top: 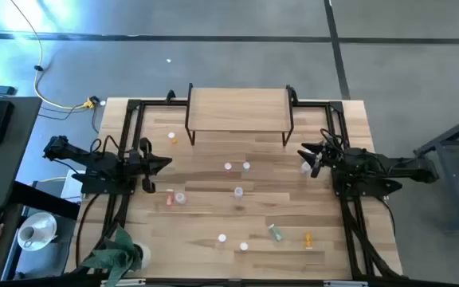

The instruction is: Pick and place medicine bottles onto shelf by color

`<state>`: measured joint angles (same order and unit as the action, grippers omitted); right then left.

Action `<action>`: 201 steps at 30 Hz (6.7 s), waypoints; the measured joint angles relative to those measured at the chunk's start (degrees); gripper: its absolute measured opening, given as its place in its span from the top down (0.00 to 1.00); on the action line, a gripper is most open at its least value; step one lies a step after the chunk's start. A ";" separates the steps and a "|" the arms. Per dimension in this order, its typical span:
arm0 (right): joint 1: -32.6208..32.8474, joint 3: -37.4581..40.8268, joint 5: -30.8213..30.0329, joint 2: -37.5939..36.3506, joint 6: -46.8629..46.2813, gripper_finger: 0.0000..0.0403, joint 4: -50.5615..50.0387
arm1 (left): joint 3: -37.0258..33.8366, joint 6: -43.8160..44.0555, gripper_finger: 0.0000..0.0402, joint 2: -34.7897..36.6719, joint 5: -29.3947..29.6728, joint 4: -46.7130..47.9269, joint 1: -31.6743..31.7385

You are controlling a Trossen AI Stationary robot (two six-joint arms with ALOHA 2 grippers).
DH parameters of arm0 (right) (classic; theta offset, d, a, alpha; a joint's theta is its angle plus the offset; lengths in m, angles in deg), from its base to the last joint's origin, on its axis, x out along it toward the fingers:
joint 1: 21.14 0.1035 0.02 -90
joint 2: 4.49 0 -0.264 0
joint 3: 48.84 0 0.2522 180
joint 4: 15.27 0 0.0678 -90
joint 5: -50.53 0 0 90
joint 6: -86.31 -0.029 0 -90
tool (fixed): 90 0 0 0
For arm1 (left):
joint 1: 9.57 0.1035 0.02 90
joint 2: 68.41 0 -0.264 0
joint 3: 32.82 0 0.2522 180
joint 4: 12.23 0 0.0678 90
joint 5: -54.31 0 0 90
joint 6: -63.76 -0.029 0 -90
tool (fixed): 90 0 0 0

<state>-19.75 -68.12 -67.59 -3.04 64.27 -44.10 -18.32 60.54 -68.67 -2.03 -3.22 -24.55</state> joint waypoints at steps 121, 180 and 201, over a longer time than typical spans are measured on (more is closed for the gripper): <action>-0.01 0.00 0.00 0.00 0.00 0.56 0.00 | 0.00 0.00 1.00 0.00 0.00 -0.01 -0.01; 0.00 0.00 -0.02 -0.01 -0.02 0.56 0.09 | 0.00 0.00 1.00 -0.01 0.01 -1.05 -0.02; 0.00 -1.32 1.47 0.11 2.54 0.42 6.58 | 0.00 -2.86 1.00 -0.01 -0.01 -1.08 -0.02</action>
<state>-19.75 -69.43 -66.12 -2.92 66.81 -37.52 -18.32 57.68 -68.68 -2.04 -4.30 -24.58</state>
